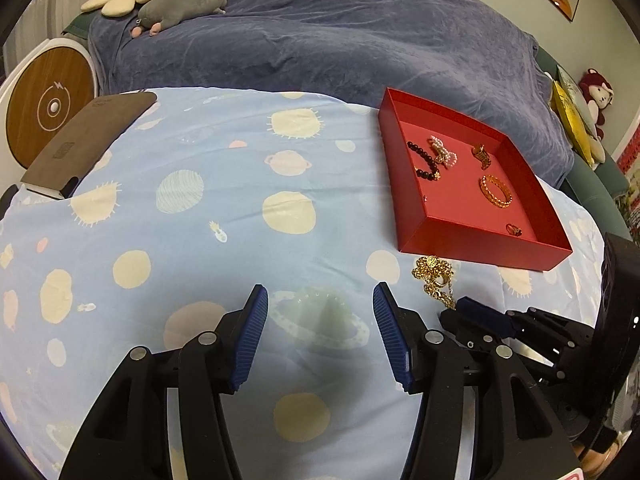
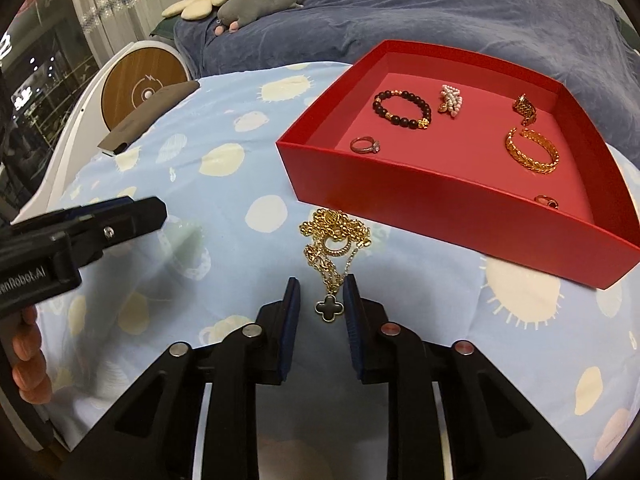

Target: Organize jewelry

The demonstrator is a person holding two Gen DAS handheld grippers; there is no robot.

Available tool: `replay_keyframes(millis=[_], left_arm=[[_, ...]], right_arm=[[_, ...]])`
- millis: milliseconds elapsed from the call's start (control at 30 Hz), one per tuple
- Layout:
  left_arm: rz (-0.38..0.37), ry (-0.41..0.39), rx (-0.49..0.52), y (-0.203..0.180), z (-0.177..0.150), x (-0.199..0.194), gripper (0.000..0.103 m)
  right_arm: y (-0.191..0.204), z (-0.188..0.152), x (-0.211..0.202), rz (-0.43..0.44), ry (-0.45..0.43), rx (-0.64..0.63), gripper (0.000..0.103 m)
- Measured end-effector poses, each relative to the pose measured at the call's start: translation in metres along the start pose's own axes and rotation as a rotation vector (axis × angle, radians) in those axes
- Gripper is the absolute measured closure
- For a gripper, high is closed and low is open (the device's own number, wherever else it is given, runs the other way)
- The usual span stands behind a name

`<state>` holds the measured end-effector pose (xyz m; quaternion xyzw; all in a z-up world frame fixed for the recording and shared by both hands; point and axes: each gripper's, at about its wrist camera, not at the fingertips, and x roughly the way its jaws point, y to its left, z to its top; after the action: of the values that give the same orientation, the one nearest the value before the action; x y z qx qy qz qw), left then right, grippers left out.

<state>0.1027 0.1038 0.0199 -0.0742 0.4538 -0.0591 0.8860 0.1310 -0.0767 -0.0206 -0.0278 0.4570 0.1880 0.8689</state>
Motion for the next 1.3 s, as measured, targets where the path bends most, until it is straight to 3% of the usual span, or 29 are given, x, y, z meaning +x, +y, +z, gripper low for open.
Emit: replay_keyframes(millis=[267, 533, 900, 1167, 1233, 1300], left_arm=[[-0.018, -0.013, 0.022, -0.016, 0.005, -0.003, 0.05], [-0.01, 0.011, 0.069, -0.033, -0.001, 0.008, 0.05], [-0.01, 0.036, 0.136, -0.072, -0.009, 0.024, 0.05], [-0.087, 0.094, 0.223, -0.119, -0.024, 0.04, 0.05], [-0.094, 0.111, 0.246, -0.128, -0.028, 0.047, 0.05], [-0.095, 0.124, 0.266, -0.136, -0.031, 0.053, 0.05]], right_arm=[[-0.021, -0.028, -0.04, 0.033, 0.057, 0.053, 0.09], [-0.046, -0.044, -0.113, 0.088, -0.092, 0.138, 0.09], [-0.092, -0.051, -0.183, 0.052, -0.274, 0.2, 0.09], [-0.116, -0.053, -0.2, 0.046, -0.318, 0.259, 0.09], [-0.116, -0.052, -0.208, 0.065, -0.347, 0.246, 0.09], [-0.112, -0.05, -0.206, 0.029, -0.333, 0.217, 0.09]])
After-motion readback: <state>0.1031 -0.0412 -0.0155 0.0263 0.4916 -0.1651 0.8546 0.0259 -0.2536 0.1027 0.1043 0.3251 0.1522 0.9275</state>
